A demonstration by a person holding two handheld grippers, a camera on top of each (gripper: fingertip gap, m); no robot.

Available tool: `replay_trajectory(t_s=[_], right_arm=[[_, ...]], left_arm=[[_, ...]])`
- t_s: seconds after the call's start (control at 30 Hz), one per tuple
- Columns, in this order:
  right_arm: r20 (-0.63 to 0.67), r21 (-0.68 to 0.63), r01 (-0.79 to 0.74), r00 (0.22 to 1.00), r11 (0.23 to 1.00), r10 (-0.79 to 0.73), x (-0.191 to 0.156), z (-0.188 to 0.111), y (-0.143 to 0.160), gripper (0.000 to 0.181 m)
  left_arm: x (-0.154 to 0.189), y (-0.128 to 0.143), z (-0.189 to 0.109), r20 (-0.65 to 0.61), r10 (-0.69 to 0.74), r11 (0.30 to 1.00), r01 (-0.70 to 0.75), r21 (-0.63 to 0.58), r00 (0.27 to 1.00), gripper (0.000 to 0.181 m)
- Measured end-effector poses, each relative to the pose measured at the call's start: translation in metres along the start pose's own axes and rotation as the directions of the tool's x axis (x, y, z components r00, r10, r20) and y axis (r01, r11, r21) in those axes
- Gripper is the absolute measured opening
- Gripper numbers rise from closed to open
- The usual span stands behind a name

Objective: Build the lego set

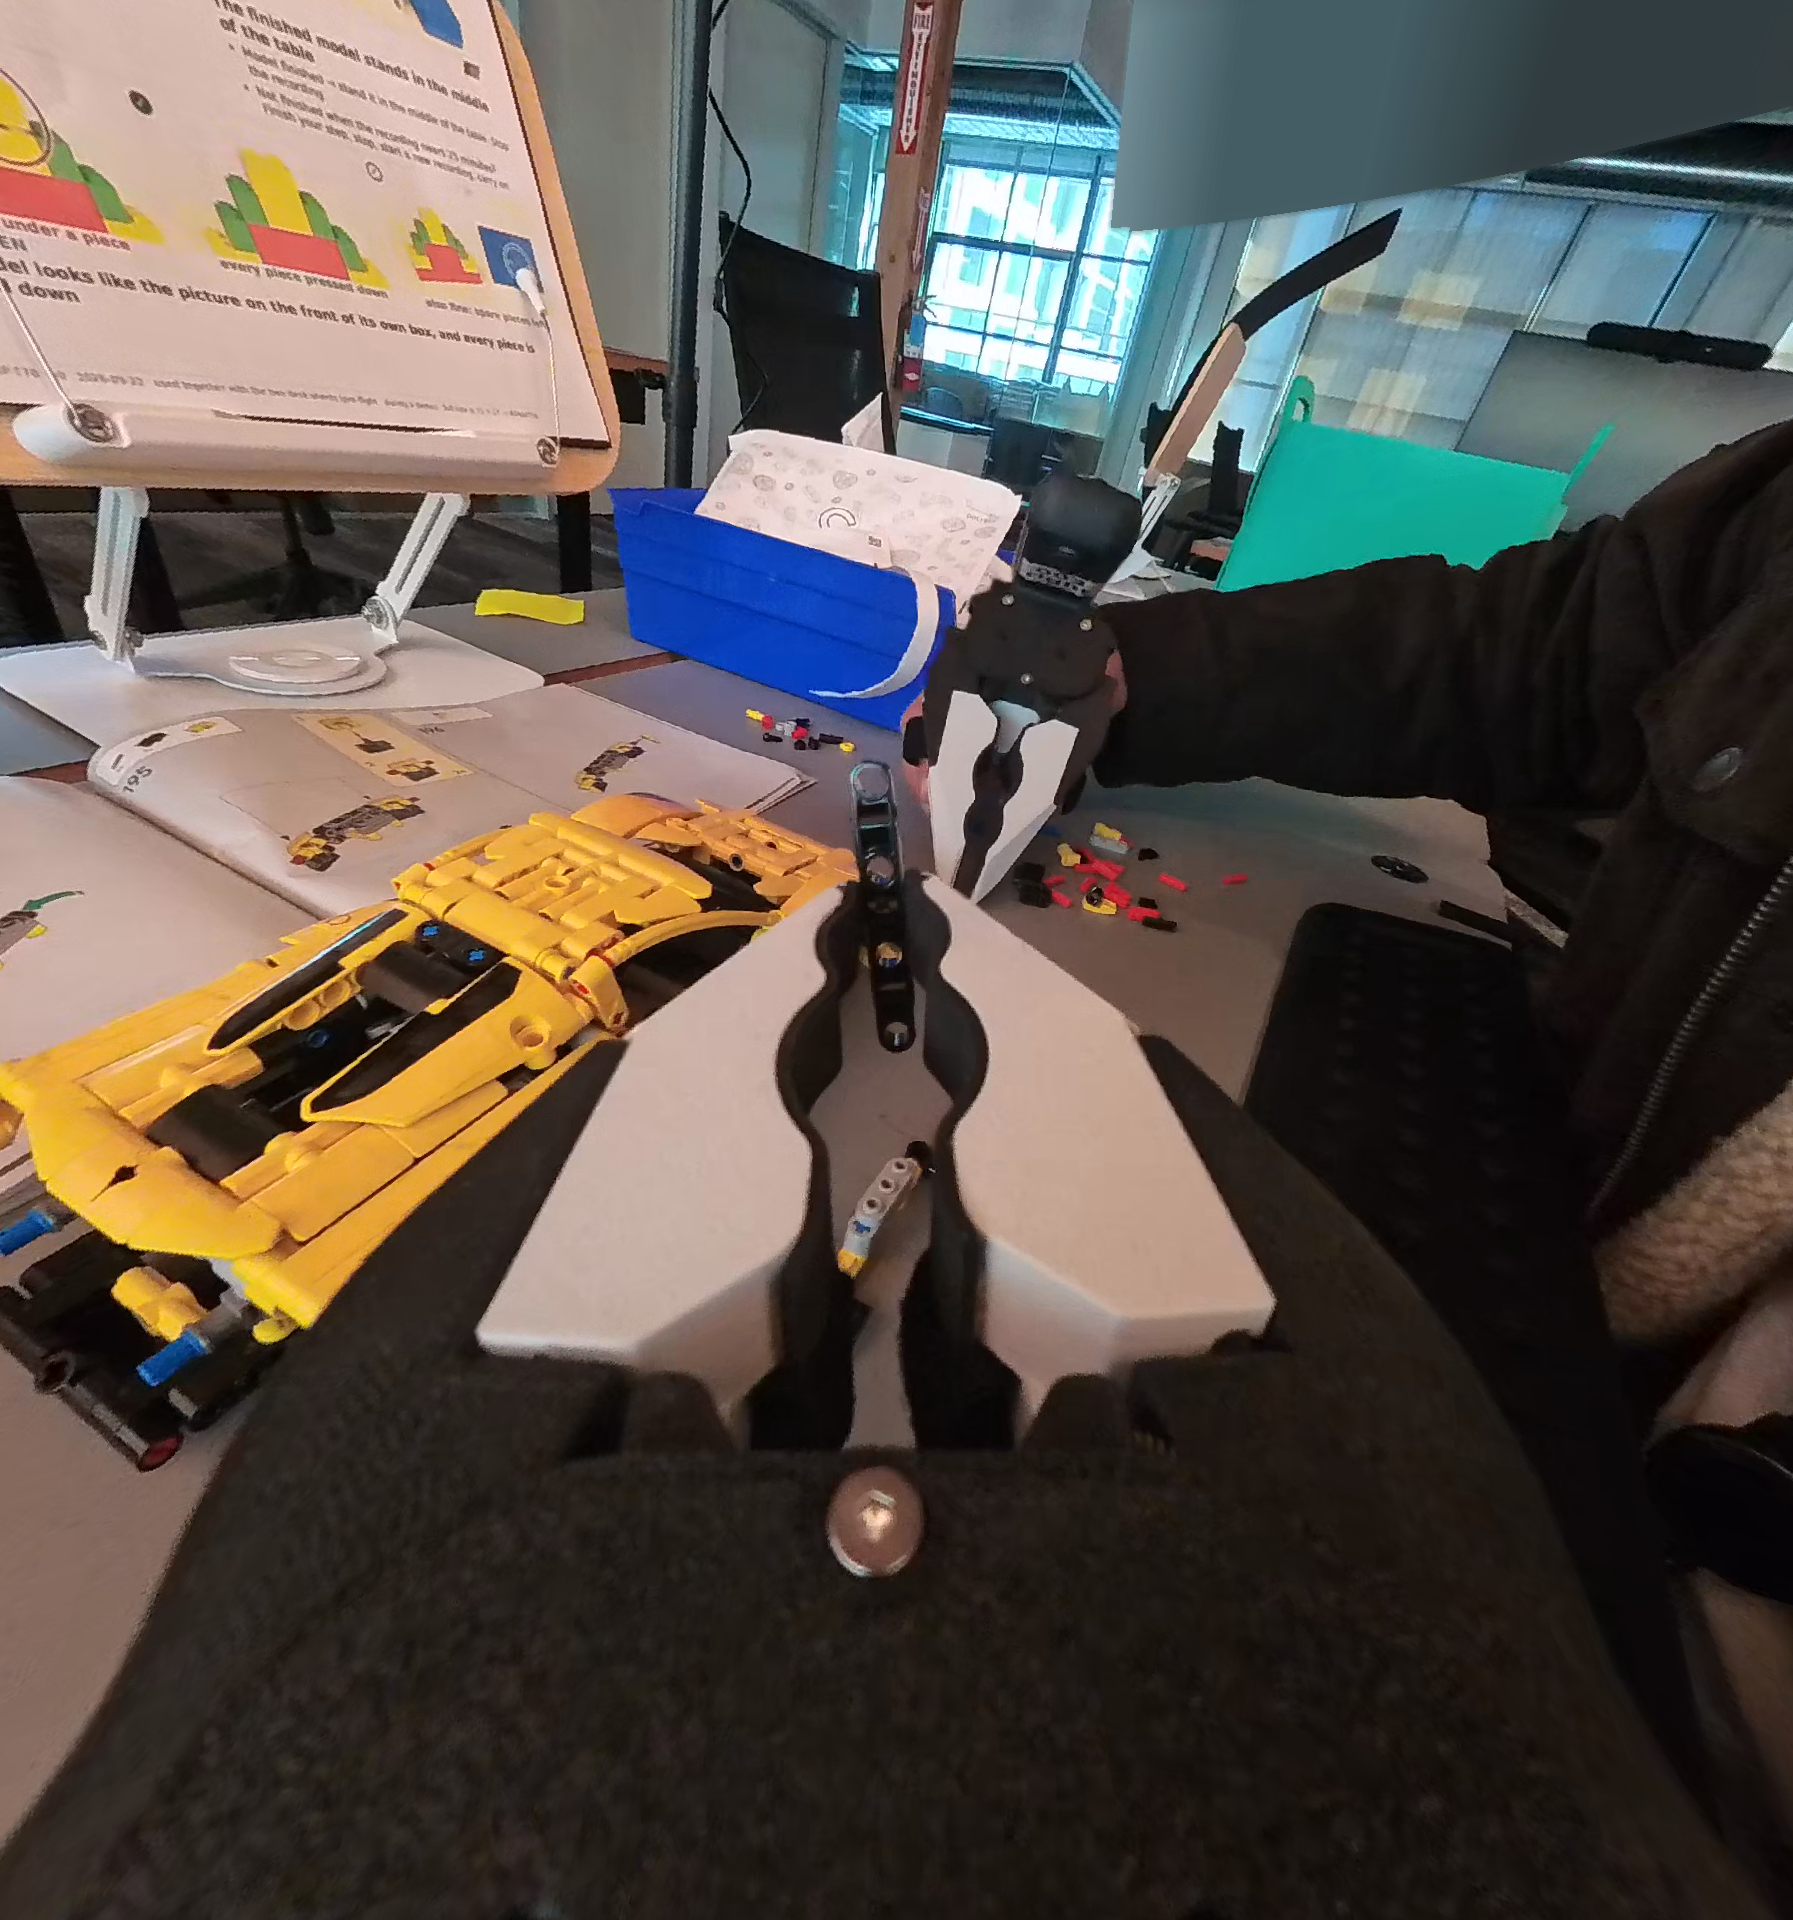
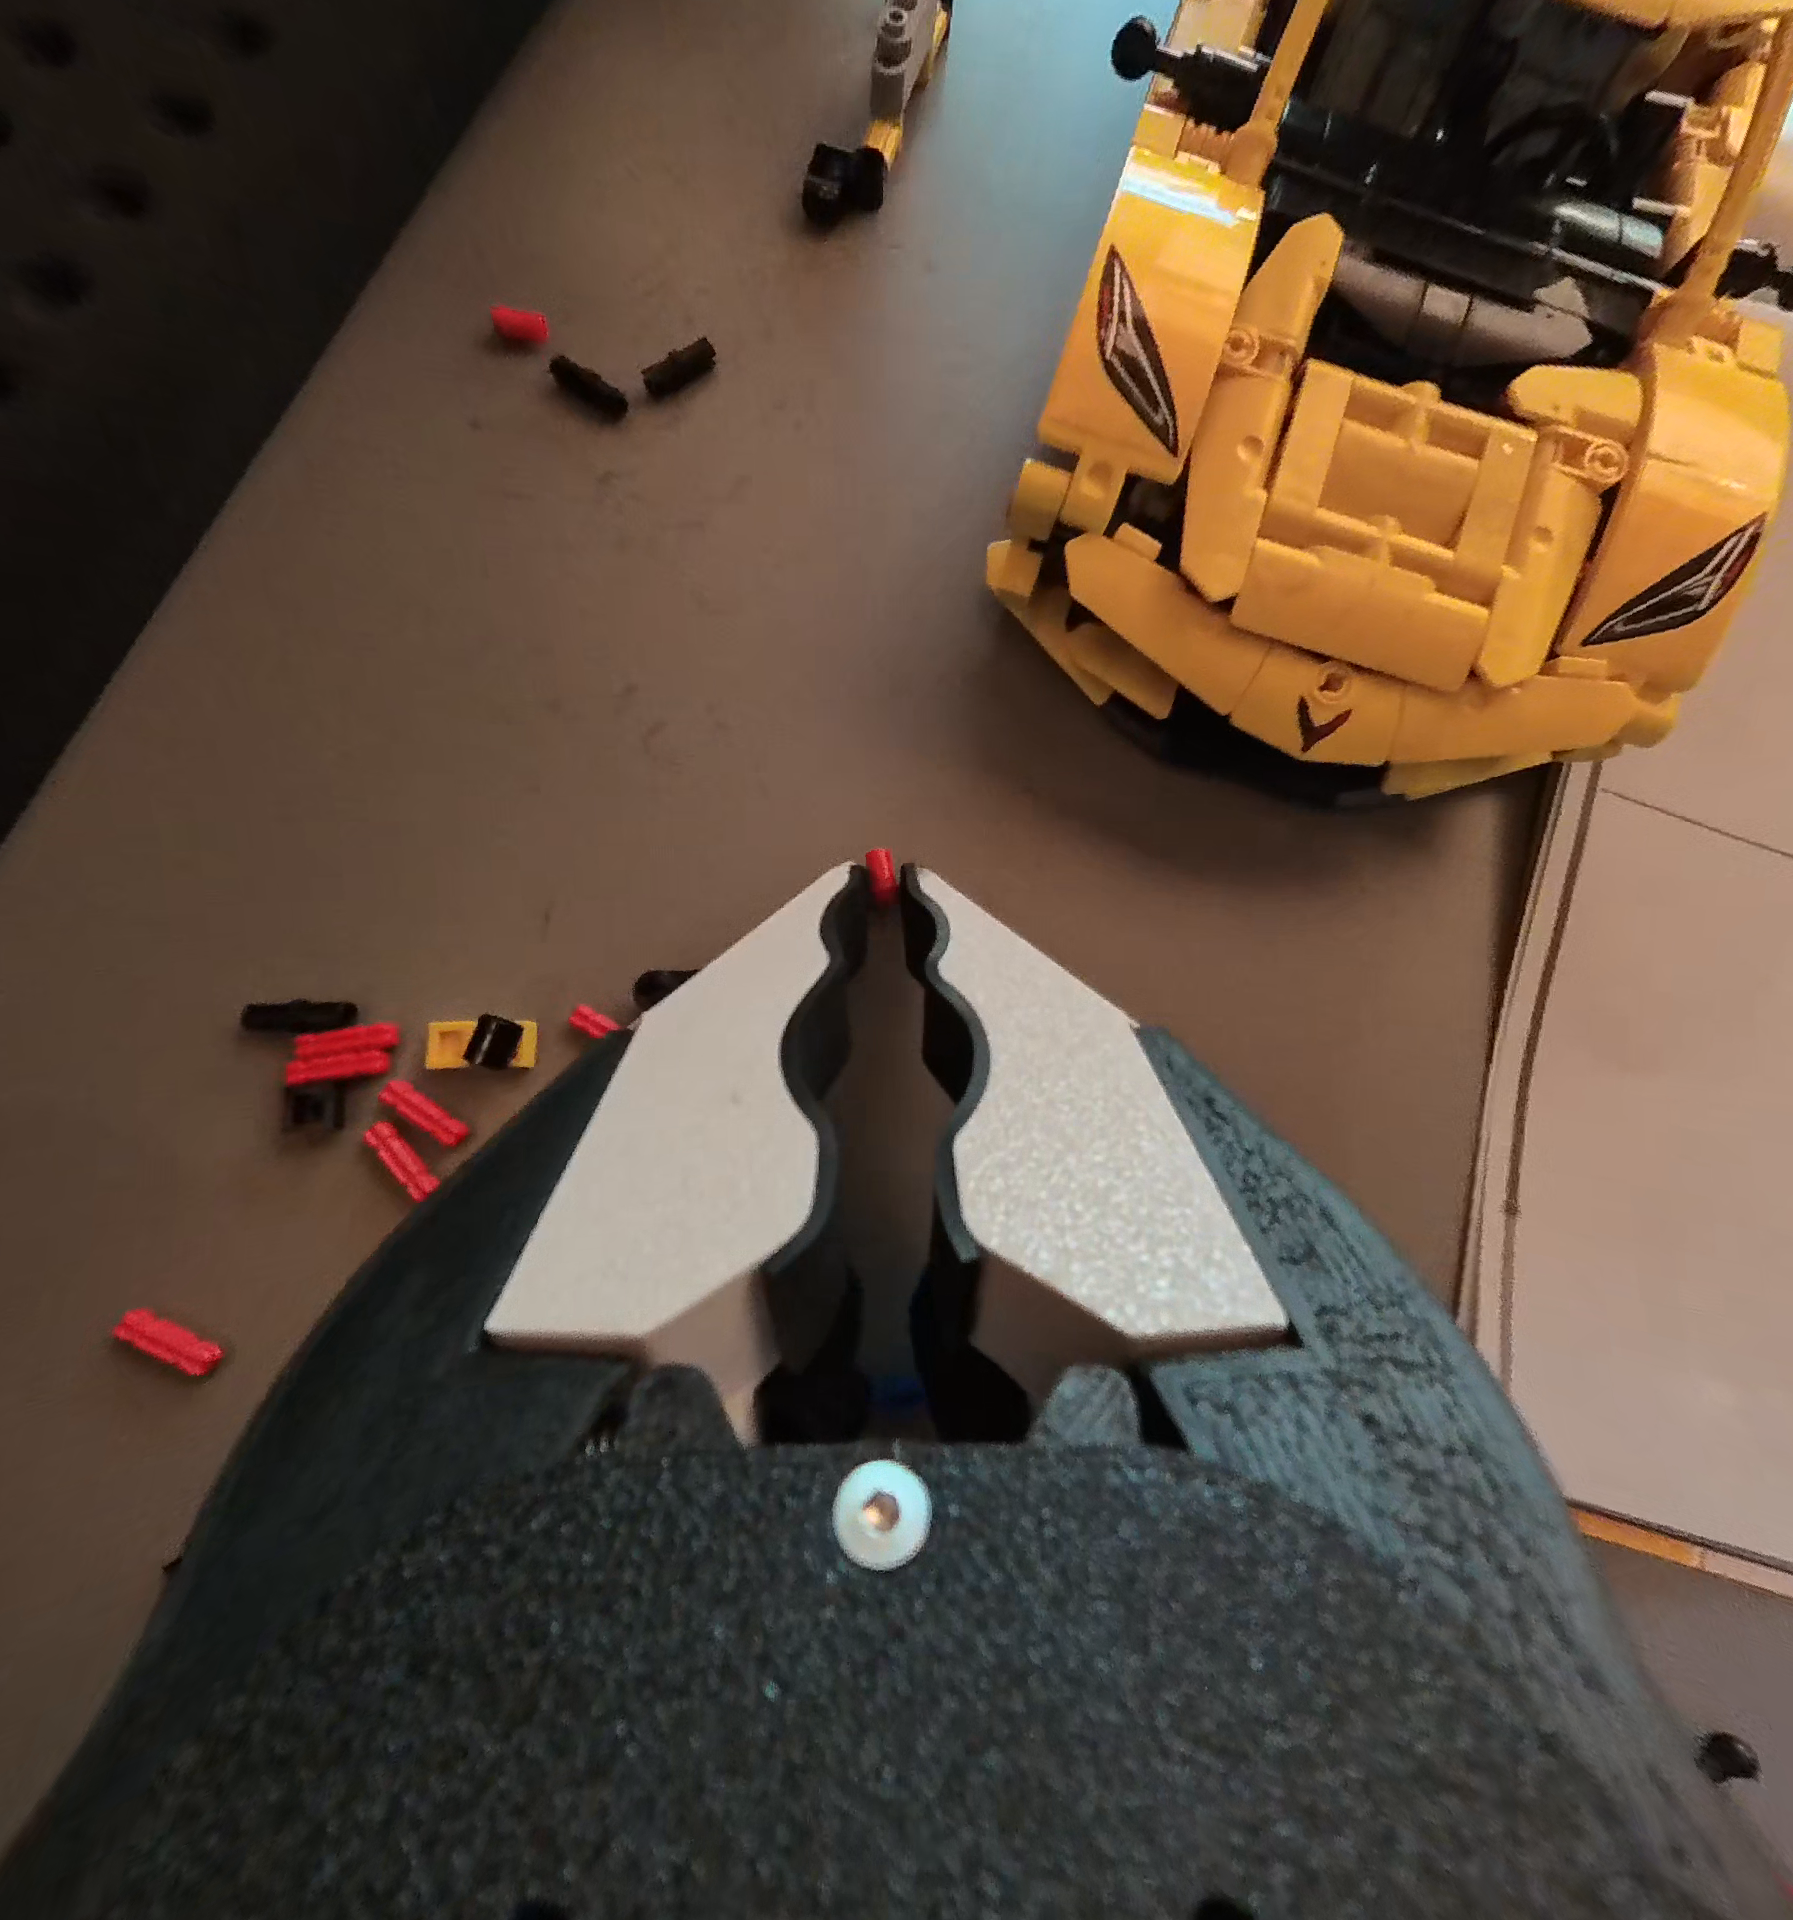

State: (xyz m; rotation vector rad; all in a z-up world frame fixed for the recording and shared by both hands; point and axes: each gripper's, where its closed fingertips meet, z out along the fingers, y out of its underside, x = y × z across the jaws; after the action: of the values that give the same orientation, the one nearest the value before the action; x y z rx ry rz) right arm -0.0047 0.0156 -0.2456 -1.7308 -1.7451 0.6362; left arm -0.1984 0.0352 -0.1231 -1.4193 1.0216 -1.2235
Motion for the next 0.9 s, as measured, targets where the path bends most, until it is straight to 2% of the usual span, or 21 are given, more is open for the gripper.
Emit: replay_trajectory(t_s=[0.13, 0.23, 0.27, 0.33, 0.5, 0.57, 0.67, 0.73, 0.8, 0.83, 0.9], right_arm=[[-0.013, 0.004, 0.007, 1.0, 1.0, -0.007, 0.0, 0.0, 0.0, 0.005], [0.001, -0.031, -0.082, 0.997, 0.996, 0.082, 0.002, 0.001, -0.003, 0.004], [-0.008, -0.013, -0.131, 0.991, 0.991, 0.131, 0.005, 0.002, -0.014, 0.004], [-0.039, 0.105, -0.172, 0.984, 0.979, 0.177, 0.009, 0.0, -0.057, 0.003], [-0.243, 0.177, -0.047, 0.966, 0.983, 0.09, 0.018, 0.013, -0.159, 0.003], [-0.35, 0.195, -0.02, 0.933, 0.981, 0.088, 0.031, 0.018, -0.194, 0.004], [-0.529, 0.22, 0.03, 0.843, 0.975, 0.093, 0.049, 0.017, -0.236, 0.004], [-0.616, 0.199, 0.108, 0.787, 0.974, 0.039, 0.05, 0.023, -0.25, 0.004], [-0.691, 0.159, 0.163, 0.722, 0.974, -0.008, 0.052, 0.033, -0.25, 0.004], [-0.689, 0.179, 0.168, 0.725, 0.97, 0.002, 0.049, 0.041, -0.249, 0.004], [-0.613, 0.295, 0.106, 0.784, 0.95, 0.103, 0.042, 0.053, -0.249, 0.004]], left_arm=[[0.0, 0.0, 0.0, -0.007, -0.032, 0.999, 0.032, 0.004, 0.999, 0.007], [-0.009, 0.003, -0.002, -0.009, -0.154, 0.988, 0.154, -0.011, 0.988, 0.007], [-0.011, 0.004, -0.003, -0.021, -0.209, 0.978, 0.209, -0.007, 0.978, 0.007], [-0.013, -0.002, -0.006, -0.072, -0.314, 0.948, 0.317, 0.031, 0.947, 0.007], [-0.009, -0.021, -0.017, -0.253, -0.489, 0.846, 0.525, 0.097, 0.835, 0.007], [-0.009, -0.031, -0.024, -0.33, -0.526, 0.797, 0.59, 0.129, 0.784, 0.007], [-0.011, -0.045, -0.035, -0.418, -0.549, 0.735, 0.656, 0.172, 0.724, 0.007], [-0.01, -0.05, -0.041, -0.451, -0.547, 0.715, 0.674, 0.185, 0.705, 0.007], [-0.008, -0.05, -0.043, -0.467, -0.549, 0.709, 0.682, 0.178, 0.693, 0.007], [-0.006, -0.05, -0.043, -0.478, -0.55, 0.706, 0.687, 0.172, 0.685, 0.007], [-0.004, -0.049, -0.043, -0.482, -0.545, 0.715, 0.68, 0.161, 0.687, 0.007]])
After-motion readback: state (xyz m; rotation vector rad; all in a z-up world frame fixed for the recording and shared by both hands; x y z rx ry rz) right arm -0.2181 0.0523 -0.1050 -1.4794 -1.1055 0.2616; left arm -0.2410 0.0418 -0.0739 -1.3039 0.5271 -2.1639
